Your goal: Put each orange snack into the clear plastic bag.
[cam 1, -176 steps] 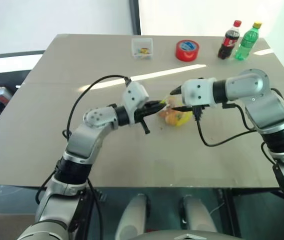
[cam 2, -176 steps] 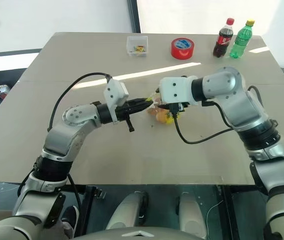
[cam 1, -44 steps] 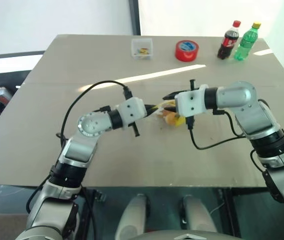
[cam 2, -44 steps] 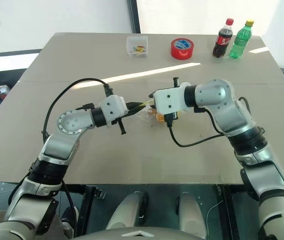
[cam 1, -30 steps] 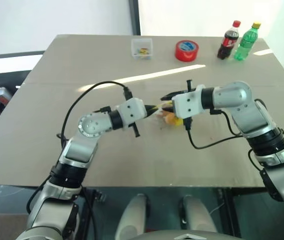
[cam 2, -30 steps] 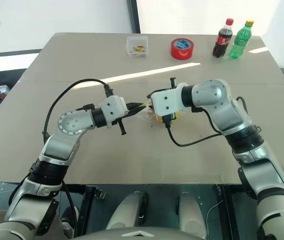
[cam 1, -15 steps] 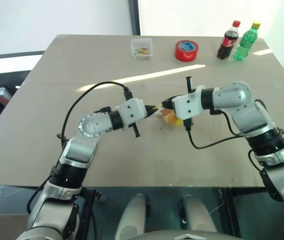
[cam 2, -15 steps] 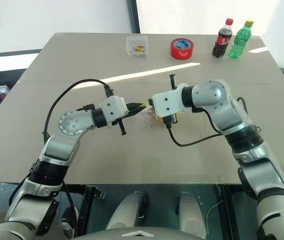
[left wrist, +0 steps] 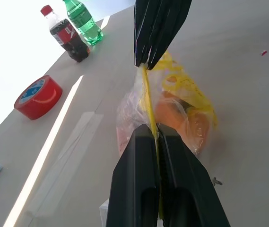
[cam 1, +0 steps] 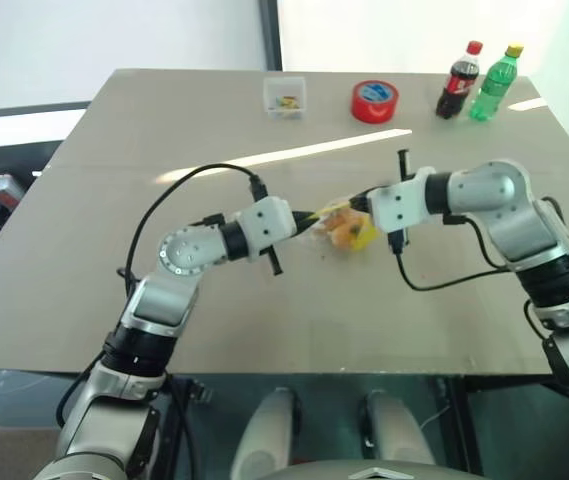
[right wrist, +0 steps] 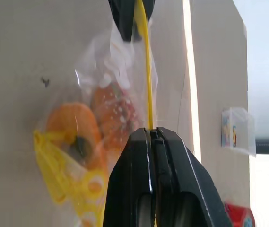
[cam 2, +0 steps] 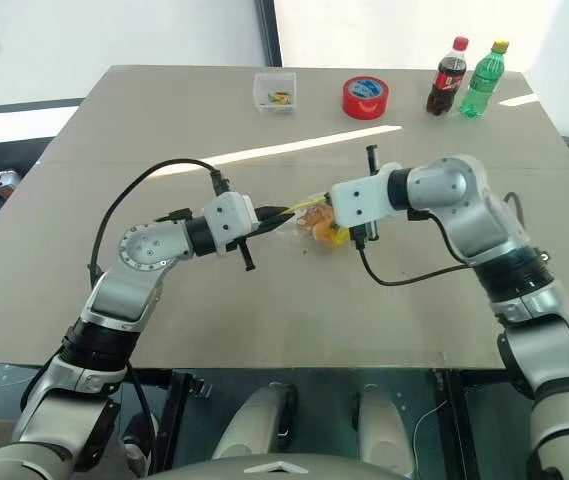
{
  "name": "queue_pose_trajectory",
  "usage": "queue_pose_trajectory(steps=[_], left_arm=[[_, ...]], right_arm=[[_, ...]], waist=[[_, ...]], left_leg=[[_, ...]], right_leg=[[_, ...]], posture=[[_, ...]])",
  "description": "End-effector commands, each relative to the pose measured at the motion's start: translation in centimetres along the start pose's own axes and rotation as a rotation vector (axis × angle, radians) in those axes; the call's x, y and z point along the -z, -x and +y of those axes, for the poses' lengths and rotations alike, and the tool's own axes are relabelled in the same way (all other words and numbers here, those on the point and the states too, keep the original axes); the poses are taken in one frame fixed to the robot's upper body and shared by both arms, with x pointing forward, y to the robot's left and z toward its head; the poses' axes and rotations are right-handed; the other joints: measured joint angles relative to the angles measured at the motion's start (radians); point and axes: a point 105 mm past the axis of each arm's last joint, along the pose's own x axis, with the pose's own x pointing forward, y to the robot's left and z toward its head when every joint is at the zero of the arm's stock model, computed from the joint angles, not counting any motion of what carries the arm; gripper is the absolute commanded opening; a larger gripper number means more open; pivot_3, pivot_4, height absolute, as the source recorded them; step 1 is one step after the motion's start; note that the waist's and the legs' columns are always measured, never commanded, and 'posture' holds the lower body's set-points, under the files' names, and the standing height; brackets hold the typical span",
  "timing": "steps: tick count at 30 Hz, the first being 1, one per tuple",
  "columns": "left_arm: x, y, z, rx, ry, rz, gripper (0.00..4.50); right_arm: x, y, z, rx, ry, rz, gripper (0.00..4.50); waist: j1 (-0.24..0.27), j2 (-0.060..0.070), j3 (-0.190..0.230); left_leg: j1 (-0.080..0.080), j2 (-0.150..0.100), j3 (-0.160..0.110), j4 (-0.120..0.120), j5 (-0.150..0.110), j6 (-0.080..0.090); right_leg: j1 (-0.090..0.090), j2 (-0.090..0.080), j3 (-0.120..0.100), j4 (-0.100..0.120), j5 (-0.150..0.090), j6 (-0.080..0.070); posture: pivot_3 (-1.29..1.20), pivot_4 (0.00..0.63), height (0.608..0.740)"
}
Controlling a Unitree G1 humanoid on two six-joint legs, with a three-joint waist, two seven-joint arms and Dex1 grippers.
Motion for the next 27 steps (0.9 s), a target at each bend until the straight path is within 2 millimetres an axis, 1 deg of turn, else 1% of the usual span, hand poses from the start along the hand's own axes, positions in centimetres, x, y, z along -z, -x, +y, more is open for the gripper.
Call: queue_pose_trajectory(steps=[1,8,14,16,17,18,19,22,23,25,27], left_arm=[[-0.9,0.4,0.6,-0.015,-0.034,-0.031,0.0],[-0.9,0.4,0.6,-0.012,-0.034,-0.032,0.0],[-0.7,0.4,0.6,-0.01,-0.032,-0.03,0.0],[-0.6,0.2,0.9,-0.022,-0.022,-0.031,0.0],[-0.5,0.1,1.2,-0.036,-0.032,-0.022,0.0],[-0.4,-0.1,1.7,-0.059,-0.049,-0.01,0.0],[-0.3,-0.3,2.8,-0.109,-0.081,-0.001,0.0],[-1.2,-0.5,6.8,-0.297,-0.157,-0.007,0.0],[-1.5,-0.5,7.8,-0.341,-0.167,-0.016,0.0],[-2.2,-0.6,9.2,-0.386,-0.188,-0.036,0.0],[-3.1,-0.6,9.9,-0.39,-0.216,-0.06,0.0]], right_arm=[[2.7,2.9,-1.4,0.08,-0.028,0.119,0.02],[5.5,4.5,-0.8,0.082,-0.062,0.253,0.02],[6.2,4.9,-0.8,0.089,-0.072,0.288,0.02],[6.3,4.9,-0.9,0.1,-0.077,0.291,0.02],[6.3,4.8,-1.4,0.129,-0.071,0.289,0.02],[6.2,4.8,-2.1,0.17,-0.062,0.286,0.02],[6.3,4.9,-3.2,0.234,-0.05,0.289,0.02],[6.3,5.7,-6.0,0.384,-0.033,0.296,0.02],[6.2,6.0,-6.5,0.414,-0.046,0.292,0.02],[6.1,6.3,-6.8,0.434,-0.055,0.283,0.02],[5.8,6.7,-6.7,0.436,-0.062,0.269,0.02]], waist=[[-0.001,0.0,0.0],[0.0,0.0,0.0],[-0.001,0.0,0.0],[0.0,0.0,0.0],[0.0,0.0,0.0],[0.0,0.0,0.0],[0.0,0.0,0.0],[0.001,0.0,0.0],[0.001,0.0,0.0],[0.002,0.0,0.0],[0.002,0.0,0.0]], left_leg=[[0.0,0.0,0.0,0.0,0.0,0.0],[0.0,0.0,0.0,0.0,0.0,0.0],[0.0,0.0,0.0,0.0,0.0,0.0],[0.0,0.0,0.0,0.0,0.0,0.0],[0.0,0.0,0.0,0.0,0.0,0.0],[0.0,0.0,0.0,0.0,0.0,0.0],[0.0,0.0,0.0,0.0,0.0,0.0],[0.0,0.0,0.0,0.0,0.0,0.0],[0.0,-0.001,0.0,0.0,0.0,0.0],[-0.001,-0.001,0.0,0.0,0.0,0.0],[-0.001,-0.001,0.0,0.0,0.0,0.0]], right_leg=[[0.0,0.0,0.0,0.0,0.0,0.0],[0.0,0.0,0.0,0.0,0.0,0.0],[0.0,0.0,0.0,0.0,0.0,0.0],[0.0,0.0,0.0,0.0,0.0,0.0],[0.0,0.0,0.0,0.0,0.0,0.0],[0.0,0.0,0.0,0.0,0.0,0.0],[0.0,0.0,0.0,0.0,0.0,0.0],[0.0,0.0,0.0,0.001,0.0,0.0],[0.0,0.0,0.0,0.001,0.0,0.0],[0.0,0.0,0.0,0.0,0.0,0.0],[0.0,0.0,0.0,-0.001,0.0,0.0]], posture=[[0.0,0.15,0.74],[0.0,0.15,0.74],[0.0,0.15,0.74],[0.0,0.15,0.74],[0.0,0.15,0.74],[0.0,0.15,0.74],[0.0,0.15,0.74],[0.0,0.15,0.74],[0.0,0.15,0.74],[0.0,0.15,0.74],[0.0,0.15,0.74]])
